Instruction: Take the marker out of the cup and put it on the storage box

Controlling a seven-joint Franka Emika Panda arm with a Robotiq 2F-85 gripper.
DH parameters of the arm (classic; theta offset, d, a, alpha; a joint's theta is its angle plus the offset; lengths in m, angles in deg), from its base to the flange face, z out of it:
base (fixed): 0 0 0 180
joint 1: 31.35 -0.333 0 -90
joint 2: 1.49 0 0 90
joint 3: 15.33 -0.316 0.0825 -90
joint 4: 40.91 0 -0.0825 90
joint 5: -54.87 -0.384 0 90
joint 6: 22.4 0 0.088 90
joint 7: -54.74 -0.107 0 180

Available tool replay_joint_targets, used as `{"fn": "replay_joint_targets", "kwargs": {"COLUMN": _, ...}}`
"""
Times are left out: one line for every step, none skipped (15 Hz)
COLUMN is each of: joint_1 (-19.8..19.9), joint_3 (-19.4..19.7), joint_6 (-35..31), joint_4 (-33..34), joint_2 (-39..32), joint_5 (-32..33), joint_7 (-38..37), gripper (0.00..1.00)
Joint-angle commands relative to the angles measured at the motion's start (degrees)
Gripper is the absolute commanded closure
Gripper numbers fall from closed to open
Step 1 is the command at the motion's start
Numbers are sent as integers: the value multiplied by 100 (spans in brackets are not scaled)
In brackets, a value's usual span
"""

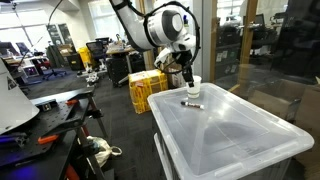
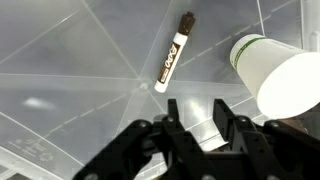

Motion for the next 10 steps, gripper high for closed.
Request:
{"fn": "replay_joint_targets", "kwargs": {"joint_1": -304, "joint_3": 186, "joint_6": 193, "joint_4": -53, "joint_2": 183, "joint_5": -1652, "joint_7": 1393, "gripper": 26}}
{"fn": "replay_joint_targets", "kwargs": {"joint_1": -410, "joint_3": 268, "joint_6": 192, "joint_4": -37, "joint_2": 210, "joint_5": -2162, "joint_7": 1818, "gripper": 19}}
{"fn": "replay_joint_targets", "kwargs": {"joint_1": -593, "joint_3": 407, "joint_6": 140, "joint_4": -50, "joint_2": 268, "joint_5": -2683, "joint_7": 2196, "gripper": 10}}
{"fn": "replay_joint_targets", "kwargs": {"joint_1": -742, "joint_3": 516, "joint_6": 142, "joint_4": -61, "joint_2": 320, "joint_5": -3194, "joint_7": 2567, "gripper": 4}}
{"fn": "replay_joint_targets", "kwargs": {"joint_1": -932, "joint_3": 664, "joint_6": 151, "joint_4": -70, "joint_2": 376, "joint_5": -3706, "joint_7": 2947, "gripper": 0}}
{"fn": "replay_joint_targets", "kwargs": {"joint_1": -1181, "joint_3": 872, "joint_6": 229, "joint_4": -73, "joint_2": 459, "joint_5": -4116, "joint_7": 3118, "gripper": 0}}
{"fn": "replay_joint_targets", "kwargs": {"joint_1": -1390, "joint_3": 1046, "joint_6": 253, "joint_4": -94, "joint_2": 526, "joint_5": -4478, "joint_7": 3300, "gripper": 0}}
{"fn": "replay_joint_targets", "kwargs": {"joint_1": -1659, "joint_3": 1291, "joint_6": 222, "joint_4": -148, "joint_2": 615, "joint_5": -4751, "joint_7": 3402, "gripper": 0}}
{"fn": "replay_joint_targets", "kwargs": {"joint_1": -1924, "joint_3": 1529, "joint_6": 195, "joint_4": -227, "joint_2": 714, "joint_5": -4973, "joint_7": 3429, "gripper": 0}}
{"fn": "replay_joint_targets", "kwargs": {"joint_1": -2195, "joint_3": 1777, "joint_6": 179, "joint_4": -274, "joint_2": 783, "joint_5": -5135, "joint_7": 3417, "gripper": 0}}
